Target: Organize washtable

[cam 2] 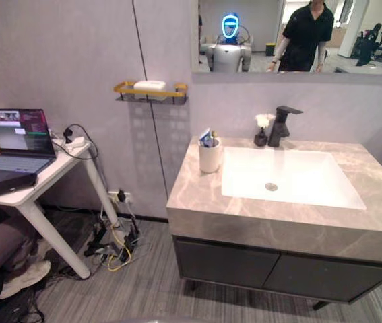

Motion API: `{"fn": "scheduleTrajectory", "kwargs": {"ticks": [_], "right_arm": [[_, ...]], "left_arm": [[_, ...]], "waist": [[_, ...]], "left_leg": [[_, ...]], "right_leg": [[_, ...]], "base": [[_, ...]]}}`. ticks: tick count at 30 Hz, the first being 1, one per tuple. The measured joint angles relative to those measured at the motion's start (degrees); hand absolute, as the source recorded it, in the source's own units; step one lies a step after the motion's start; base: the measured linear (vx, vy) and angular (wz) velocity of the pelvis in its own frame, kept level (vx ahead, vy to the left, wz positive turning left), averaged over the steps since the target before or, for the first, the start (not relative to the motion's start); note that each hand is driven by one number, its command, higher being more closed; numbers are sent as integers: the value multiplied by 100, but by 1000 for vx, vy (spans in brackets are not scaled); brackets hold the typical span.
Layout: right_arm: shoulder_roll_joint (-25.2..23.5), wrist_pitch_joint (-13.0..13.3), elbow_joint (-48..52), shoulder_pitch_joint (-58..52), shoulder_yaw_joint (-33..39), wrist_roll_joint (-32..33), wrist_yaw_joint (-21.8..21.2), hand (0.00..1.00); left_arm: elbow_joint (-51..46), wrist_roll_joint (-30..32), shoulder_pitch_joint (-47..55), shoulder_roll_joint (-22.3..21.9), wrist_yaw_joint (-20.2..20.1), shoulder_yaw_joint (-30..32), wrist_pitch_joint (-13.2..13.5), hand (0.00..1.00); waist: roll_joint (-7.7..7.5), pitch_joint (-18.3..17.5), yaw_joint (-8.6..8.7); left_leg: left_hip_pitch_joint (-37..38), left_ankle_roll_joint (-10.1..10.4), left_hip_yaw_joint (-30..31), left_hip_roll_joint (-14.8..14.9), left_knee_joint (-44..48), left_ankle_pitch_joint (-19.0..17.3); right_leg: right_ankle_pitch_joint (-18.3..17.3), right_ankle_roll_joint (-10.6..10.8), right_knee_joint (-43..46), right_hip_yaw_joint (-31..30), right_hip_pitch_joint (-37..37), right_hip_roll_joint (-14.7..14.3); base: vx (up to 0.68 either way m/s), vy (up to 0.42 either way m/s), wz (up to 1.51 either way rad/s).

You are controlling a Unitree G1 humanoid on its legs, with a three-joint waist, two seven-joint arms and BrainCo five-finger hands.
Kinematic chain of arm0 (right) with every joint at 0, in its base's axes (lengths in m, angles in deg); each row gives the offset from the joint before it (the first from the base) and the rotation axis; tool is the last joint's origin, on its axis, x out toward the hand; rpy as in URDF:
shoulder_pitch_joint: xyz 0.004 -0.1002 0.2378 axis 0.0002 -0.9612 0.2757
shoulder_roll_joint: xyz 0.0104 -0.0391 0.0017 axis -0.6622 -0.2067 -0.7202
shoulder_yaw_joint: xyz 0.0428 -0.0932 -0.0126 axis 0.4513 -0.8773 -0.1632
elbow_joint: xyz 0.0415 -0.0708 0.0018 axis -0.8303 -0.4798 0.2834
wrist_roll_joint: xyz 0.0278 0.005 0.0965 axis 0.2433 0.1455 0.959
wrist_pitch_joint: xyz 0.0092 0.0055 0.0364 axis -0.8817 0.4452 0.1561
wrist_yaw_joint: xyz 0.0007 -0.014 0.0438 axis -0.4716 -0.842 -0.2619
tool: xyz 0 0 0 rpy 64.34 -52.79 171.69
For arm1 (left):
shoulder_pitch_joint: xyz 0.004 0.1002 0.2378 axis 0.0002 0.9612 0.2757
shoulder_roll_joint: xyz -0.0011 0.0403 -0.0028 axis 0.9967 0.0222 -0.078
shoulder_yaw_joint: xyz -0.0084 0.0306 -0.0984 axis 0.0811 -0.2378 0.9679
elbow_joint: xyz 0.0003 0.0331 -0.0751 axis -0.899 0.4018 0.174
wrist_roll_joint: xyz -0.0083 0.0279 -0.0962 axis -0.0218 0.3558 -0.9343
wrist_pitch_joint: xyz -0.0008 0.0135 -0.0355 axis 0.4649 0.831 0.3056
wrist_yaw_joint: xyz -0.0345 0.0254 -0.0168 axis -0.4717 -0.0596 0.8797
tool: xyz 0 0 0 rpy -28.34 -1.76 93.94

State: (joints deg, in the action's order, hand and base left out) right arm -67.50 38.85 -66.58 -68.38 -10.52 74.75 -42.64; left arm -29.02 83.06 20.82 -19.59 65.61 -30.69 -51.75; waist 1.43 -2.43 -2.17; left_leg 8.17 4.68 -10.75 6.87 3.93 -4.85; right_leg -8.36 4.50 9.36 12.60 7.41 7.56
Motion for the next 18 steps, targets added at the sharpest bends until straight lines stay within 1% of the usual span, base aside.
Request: {"fn": "scheduleTrajectory", "kwargs": {"ticks": [1,3,5,6,7,8,9,10,11,12,13,14,15,16,17,18], "right_arm": [[20,-3,-76,43,1,-14,1,0],[41,-2,-109,112,-18,-55,0,0],[102,-1,-150,200,-44,-56,7,0],[131,3,-221,274,-90,-56,14,0],[145,5,-268,317,-144,-55,18,0],[249,2,-303,424,-254,-51,37,0],[204,3,-298,459,-292,-53,35,0],[191,10,-289,509,-274,-54,37,0],[194,10,-299,527,-270,-53,40,0],[196,9,-298,505,-252,-48,42,0],[194,7,-303,470,-247,-51,52,0],[189,8,-310,466,-231,-49,56,0],[194,6,-328,471,-210,-46,102,0],[156,-1,-341,473,-96,-40,130,0],[116,-2,-362,472,-6,-35,137,0],[98,-8,-398,475,136,-1,144,0]], "left_arm": [[192,-59,1,-1,-84,-5,-66,0],[208,-103,-29,19,-179,-17,-95,0],[207,-150,-246,54,-207,-188,-92,0],[213,-157,-412,118,-221,-349,-83,0],[211,-171,-473,158,-234,-424,-62,0],[209,-216,-641,183,-227,-484,-19,0],[210,-211,-729,230,-227,-637,-8,0],[190,-212,-852,295,-261,-660,21,0],[184,-213,-920,293,-294,-672,32,0],[184,-213,-901,290,-295,-695,34,0],[185,-214,-856,286,-296,-740,81,0],[186,-214,-848,286,-291,-823,97,0],[193,-213,-800,328,-295,-947,97,0],[208,-201,-812,327,-297,-1002,92,0],[216,-192,-846,345,-298,-1065,90,0],[272,-189,-900,428,-304,-1155,88,0]], "waist": [[-1,12,0],[-2,18,10],[-6,75,81],[0,208,143],[7,238,137],[11,350,133],[-104,394,156],[-112,584,144],[-107,701,163],[-103,704,184],[-89,705,305],[-77,706,360],[-41,692,441],[-19,690,436],[9,675,441],[2,685,447]], "left_leg": [[43,-3,28,4,-25,17],[-27,0,140,-1,-19,52],[-247,-7,374,-26,67,139],[-325,1,516,-33,117,176],[-415,9,544,-17,167,181],[-598,85,605,25,253,247],[-606,107,631,25,215,276],[-752,33,718,58,736,76],[-954,11,758,71,1797,-331],[-963,53,764,86,2195,-470],[-896,193,861,148,2708,-663],[-850,293,932,201,2849,-753],[-705,508,1005,318,2795,-956],[-582,593,1059,311,2379,-1264],[-530,471,1011,302,2185,-1380],[-481,217,801,272,1887,-1553]], "right_leg": [[0,-1,-30,18,49,-29],[-6,-9,-32,144,69,-48],[-12,-19,-3,343,13,-27],[-43,-49,87,456,-57,-14],[-69,-71,176,471,-149,-12],[-134,-143,436,516,-395,-8],[-130,-187,471,525,-465,69],[-129,-218,545,528,-488,101],[-133,-226,630,496,-508,136],[-132,-225,660,451,-521,149],[-126,-214,710,424,-553,150],[-118,-201,746,379,-605,130],[-96,-169,846,259,-818,49],[-61,-130,1007,106,-1123,-10],[-19,-106,1055,30,-1252,-33],[120,-52,1064,-119,-1466,-37]], "base": [[18,-49,13],[-12,-51,30],[-41,-39,55],[-72,-41,44],[-114,-64,30],[-125,-49,7],[-109,-29,0],[-80,-10,-14],[-49,-4,-22],[-30,37,-21],[-6,50,-8],[-12,126,-16],[-68,224,-39],[-68,224,-52],[-129,281,-62],[-151,224,-68]]}}
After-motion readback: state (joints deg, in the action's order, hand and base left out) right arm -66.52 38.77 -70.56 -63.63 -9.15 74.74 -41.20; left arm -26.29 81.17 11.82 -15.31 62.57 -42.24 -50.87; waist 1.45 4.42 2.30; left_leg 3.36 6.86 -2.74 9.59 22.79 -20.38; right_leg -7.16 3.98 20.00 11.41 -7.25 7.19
